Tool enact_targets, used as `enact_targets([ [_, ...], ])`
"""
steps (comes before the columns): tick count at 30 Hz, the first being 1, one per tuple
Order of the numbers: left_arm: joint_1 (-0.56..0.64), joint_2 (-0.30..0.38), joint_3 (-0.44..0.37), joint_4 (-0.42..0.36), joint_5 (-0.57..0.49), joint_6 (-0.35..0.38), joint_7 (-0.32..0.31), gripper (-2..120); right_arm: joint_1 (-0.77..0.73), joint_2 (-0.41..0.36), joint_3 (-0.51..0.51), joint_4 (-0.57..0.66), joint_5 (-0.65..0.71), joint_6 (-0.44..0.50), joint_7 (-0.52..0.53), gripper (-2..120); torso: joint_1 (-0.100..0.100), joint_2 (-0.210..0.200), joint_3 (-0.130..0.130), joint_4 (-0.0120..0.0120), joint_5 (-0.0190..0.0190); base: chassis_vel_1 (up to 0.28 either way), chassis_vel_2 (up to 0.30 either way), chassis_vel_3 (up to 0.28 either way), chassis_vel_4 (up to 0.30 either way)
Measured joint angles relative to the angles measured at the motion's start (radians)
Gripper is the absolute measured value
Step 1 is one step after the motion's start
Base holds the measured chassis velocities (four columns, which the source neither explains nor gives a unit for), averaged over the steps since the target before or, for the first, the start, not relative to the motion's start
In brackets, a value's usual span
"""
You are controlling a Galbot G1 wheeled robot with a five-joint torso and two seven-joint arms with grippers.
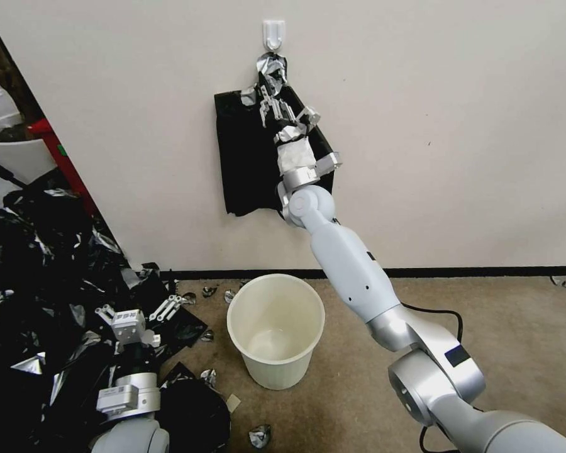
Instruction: Place a trash bag onto the trash bin.
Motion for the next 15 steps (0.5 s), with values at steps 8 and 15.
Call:
enact_targets([
  [8,-0.008,0.011,-0.001,0.012,0.000,-0.001,-0.001,100,-0.003,0.000,0.024,-0.004,0.047,0.010,-0.111,0,0.000,0.000,0.000,0.0000,0.0000,0.000,0.000,0.000,0.000],
  [15,-0.014,0.018,-0.003,0.023,0.000,-0.001,-0.003,100,-0.080,-0.001,0.024,0.080,0.135,-0.024,-0.360,0,0.000,0.000,0.000,0.0000,0.0000,0.000,0.000,0.000,0.000],
])
